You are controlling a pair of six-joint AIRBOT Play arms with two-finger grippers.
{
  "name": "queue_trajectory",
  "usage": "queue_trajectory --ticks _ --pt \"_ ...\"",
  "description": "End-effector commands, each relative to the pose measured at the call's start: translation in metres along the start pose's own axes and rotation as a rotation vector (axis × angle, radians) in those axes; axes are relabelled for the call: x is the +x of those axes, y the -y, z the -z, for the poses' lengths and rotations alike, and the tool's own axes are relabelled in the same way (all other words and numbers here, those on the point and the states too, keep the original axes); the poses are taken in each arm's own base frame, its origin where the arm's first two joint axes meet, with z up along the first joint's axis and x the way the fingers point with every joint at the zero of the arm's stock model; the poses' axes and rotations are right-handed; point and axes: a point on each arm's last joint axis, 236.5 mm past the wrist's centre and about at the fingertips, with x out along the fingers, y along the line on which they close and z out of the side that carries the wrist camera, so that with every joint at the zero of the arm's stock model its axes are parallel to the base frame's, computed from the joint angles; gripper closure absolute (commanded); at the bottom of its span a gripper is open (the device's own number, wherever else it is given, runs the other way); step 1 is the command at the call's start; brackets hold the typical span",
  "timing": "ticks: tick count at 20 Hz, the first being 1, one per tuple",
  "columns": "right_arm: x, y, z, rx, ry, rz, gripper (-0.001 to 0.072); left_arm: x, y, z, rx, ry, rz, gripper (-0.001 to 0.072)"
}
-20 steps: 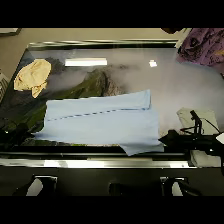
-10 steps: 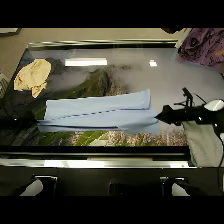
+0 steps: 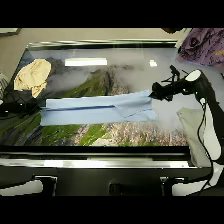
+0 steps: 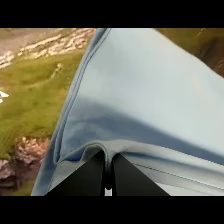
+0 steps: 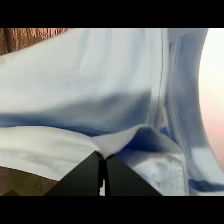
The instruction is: Fold the clothes and pants, and hang the long-sleeved shirts on hangers.
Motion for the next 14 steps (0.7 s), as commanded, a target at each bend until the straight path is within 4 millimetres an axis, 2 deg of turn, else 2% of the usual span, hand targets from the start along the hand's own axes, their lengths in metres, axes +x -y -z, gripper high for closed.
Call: queue_trajectory --ticks 1,5,8,11,12,13,14 --pt "0.01 0.003 -0.021 0.025 0.019 0.008 0.0679 0.013 0.007 -0.026 0.061 0.015 -0.001 0.0688" --pt "0.031 0.015 -0.018 0.059 -0.013 0.008 0.0679 0.036 0.008 -0.034 0.095 -0.012 -0.016 0.0688" --pt "0.052 0.023 -0.022 0.092 -0.012 -0.008 0.0678 0.055 0.0 -0.025 0.083 -0.056 -0.023 0.0687" --pt "0.076 0.024 -0.014 0.068 -0.047 -0.005 0.0674 0.069 -0.002 -0.017 0.075 -0.089 -0.024 0.0664" --pt "0.081 0.021 -0.01 0.064 -0.06 -0.006 0.0607 0.07 0.0 -0.016 0.075 -0.093 -0.02 0.0624" --pt "0.081 0.02 -0.009 0.071 -0.064 -0.008 0.0474 0.07 0.002 -0.016 0.076 -0.091 -0.017 0.0533" --pt "0.074 0.021 -0.01 0.087 -0.064 -0.011 0.0366 0.068 0.004 -0.021 0.077 -0.081 -0.015 0.0371"
